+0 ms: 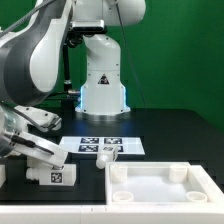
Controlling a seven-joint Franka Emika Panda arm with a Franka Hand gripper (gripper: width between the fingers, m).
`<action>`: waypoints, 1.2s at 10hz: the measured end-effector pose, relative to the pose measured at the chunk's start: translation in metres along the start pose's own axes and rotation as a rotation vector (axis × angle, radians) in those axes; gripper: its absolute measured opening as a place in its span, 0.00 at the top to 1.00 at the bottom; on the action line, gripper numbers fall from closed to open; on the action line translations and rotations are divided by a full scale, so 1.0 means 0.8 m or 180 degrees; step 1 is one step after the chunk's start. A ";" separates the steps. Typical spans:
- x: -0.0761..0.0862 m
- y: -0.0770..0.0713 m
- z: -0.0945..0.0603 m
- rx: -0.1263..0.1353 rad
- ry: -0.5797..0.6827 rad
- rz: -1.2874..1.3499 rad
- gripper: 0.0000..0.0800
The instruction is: Assemble one leg
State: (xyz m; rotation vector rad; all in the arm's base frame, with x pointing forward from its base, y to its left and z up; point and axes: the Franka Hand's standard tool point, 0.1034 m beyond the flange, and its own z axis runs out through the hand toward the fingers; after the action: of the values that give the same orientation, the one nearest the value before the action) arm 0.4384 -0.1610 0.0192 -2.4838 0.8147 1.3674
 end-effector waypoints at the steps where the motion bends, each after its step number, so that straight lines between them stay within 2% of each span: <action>1: -0.002 -0.005 -0.002 -0.0009 0.0013 -0.0006 0.65; 2: -0.022 -0.029 -0.014 -0.0043 0.0088 -0.0102 0.65; 5: -0.127 -0.099 -0.042 -0.0146 0.0346 -0.0234 0.65; 6: -0.140 -0.112 -0.052 -0.0198 0.0315 -0.0257 0.65; 7: -0.122 -0.114 -0.063 -0.0188 0.0444 -0.0229 0.65; 8: -0.109 -0.119 -0.071 -0.0138 0.0714 -0.0248 0.65; 10: -0.116 -0.135 -0.073 -0.0052 0.1208 -0.0353 0.65; 11: -0.123 -0.162 -0.083 -0.0091 0.1491 -0.0392 0.65; 12: -0.138 -0.210 -0.098 -0.0171 0.1808 -0.0639 0.65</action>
Offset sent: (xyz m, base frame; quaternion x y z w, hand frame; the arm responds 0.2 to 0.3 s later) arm -0.0035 0.0913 0.1000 -0.0204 0.1105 0.0094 0.9936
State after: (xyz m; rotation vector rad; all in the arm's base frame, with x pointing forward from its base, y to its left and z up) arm 0.5407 -0.0130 0.1381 -2.9417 0.5954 0.6255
